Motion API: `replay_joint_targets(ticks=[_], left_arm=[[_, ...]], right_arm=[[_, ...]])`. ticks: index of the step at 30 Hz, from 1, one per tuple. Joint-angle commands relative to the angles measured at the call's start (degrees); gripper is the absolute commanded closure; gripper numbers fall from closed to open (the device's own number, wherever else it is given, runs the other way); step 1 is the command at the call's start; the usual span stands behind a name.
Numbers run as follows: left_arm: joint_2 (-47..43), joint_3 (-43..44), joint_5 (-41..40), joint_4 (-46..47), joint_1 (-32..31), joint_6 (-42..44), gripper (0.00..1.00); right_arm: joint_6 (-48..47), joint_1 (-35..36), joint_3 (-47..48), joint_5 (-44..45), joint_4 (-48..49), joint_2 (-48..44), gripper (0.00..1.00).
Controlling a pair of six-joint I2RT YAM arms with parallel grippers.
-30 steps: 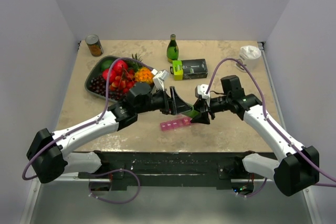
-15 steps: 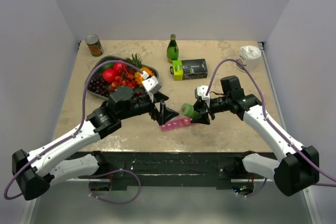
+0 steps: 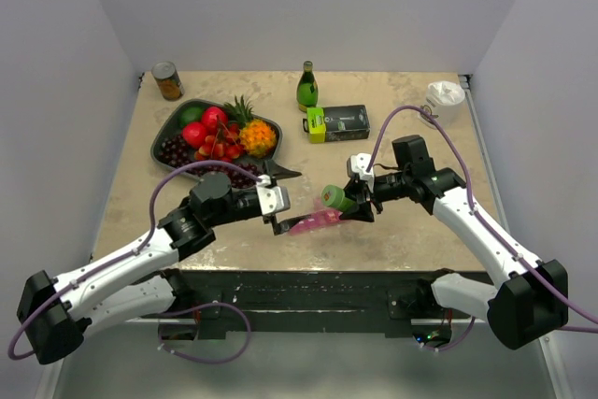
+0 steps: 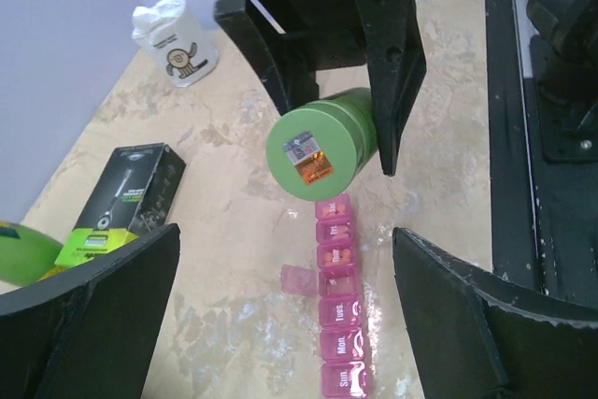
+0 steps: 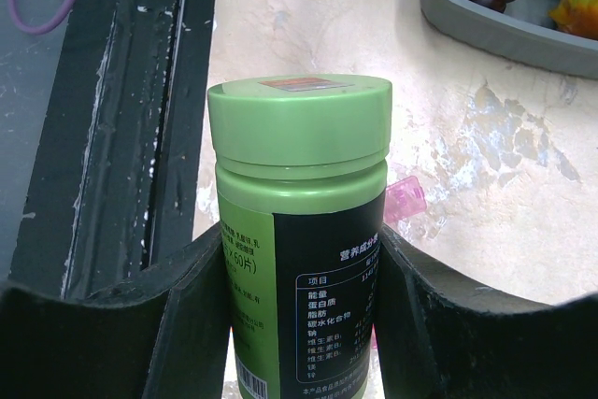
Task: Sort the pills into containers
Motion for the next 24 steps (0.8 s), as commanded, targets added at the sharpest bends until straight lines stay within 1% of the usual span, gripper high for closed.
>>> replay_joint_targets(ticks=[1, 9, 16, 24], left_arm=[[4.27, 3.63, 6.52, 4.18, 0.15, 8.29, 0.01], [7.61, 4.33, 8.64, 5.41, 0.15, 10.58, 0.01], [8.14, 4.42, 8.81, 5.93, 0.15, 11.46, 0.01], [8.58, 4.95, 8.02, 4.62, 0.15, 14.80, 0.00]], right_arm=[[-1.24, -0.01, 0.40, -2.78, -0.19, -1.51, 1.00], [-1.59, 0.08, 0.40, -2.96, -0.36, -1.51, 1.00], [-1.67, 0.08, 0.40, -2.96, -0.36, -1.42, 1.00], [-1.76, -0.01, 0.40, -3.13, -0.54, -1.34, 1.00]])
